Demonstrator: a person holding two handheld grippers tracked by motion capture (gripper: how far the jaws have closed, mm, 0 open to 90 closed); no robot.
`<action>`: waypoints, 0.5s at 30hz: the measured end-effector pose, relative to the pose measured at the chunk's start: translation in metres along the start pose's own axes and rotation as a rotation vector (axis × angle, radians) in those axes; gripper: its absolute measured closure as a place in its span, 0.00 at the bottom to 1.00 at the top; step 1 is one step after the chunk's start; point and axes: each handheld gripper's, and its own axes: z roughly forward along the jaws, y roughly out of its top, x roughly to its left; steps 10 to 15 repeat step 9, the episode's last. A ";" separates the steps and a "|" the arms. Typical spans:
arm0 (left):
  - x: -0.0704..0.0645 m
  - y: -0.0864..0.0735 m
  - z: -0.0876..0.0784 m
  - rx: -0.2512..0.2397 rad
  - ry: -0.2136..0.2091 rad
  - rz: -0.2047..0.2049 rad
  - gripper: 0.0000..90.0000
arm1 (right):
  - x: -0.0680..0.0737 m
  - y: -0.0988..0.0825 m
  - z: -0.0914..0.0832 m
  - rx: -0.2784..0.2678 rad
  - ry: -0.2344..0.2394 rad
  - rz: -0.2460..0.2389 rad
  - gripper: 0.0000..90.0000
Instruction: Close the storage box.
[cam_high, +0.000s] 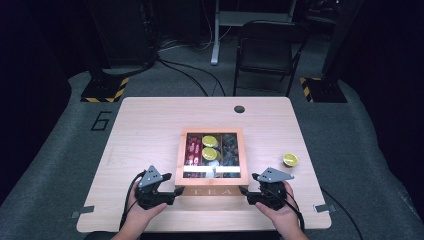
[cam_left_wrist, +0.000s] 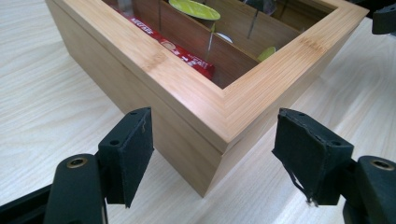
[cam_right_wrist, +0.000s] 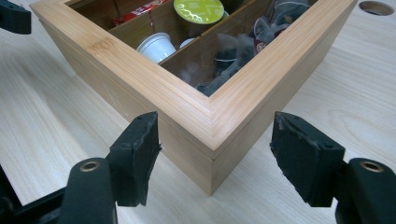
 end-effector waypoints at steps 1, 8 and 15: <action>0.000 0.000 0.000 0.000 0.000 0.000 0.32 | 0.000 0.000 0.000 0.000 0.000 0.000 0.35; 0.002 -0.002 -0.002 0.013 0.006 0.015 0.32 | -0.004 -0.003 -0.005 -0.014 -0.016 -0.004 0.35; 0.001 -0.002 -0.002 0.010 -0.001 0.013 0.32 | -0.004 -0.003 -0.005 -0.021 -0.015 -0.001 0.35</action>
